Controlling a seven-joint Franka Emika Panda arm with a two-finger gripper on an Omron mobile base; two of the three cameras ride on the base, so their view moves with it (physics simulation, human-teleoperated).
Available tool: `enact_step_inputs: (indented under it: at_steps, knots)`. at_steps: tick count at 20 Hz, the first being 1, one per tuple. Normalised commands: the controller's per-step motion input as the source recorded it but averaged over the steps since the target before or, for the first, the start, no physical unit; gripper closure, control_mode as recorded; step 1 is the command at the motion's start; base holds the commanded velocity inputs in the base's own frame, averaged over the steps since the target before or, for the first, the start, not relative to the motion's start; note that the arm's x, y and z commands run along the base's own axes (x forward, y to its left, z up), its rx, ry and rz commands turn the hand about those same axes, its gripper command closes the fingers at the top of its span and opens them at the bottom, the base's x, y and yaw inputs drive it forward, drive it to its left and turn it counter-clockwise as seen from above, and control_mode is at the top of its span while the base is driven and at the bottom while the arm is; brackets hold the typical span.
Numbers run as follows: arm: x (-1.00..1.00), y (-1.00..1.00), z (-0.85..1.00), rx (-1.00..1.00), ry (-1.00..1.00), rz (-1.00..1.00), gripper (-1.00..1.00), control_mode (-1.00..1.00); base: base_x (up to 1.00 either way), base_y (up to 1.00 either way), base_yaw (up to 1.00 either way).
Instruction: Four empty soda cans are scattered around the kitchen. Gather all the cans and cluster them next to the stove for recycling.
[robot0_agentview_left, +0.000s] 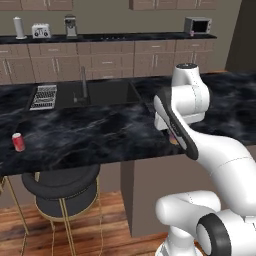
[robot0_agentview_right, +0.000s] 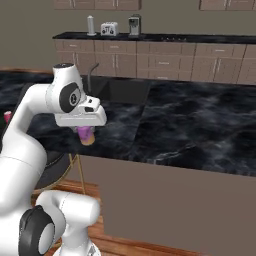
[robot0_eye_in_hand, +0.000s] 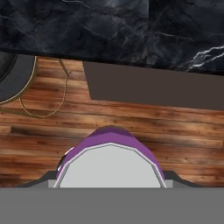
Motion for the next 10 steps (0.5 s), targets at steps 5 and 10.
enact_step_inputs:
  at_steps: [5,10]
  knots:
    - [0.0,0.0,0.0,0.0,0.0,0.0,1.0,1.0,-0.37,-0.38,0.0]
    - [0.0,0.0,0.0,0.0,0.0,0.0,1.0,1.0,-0.32,-0.41,0.0]
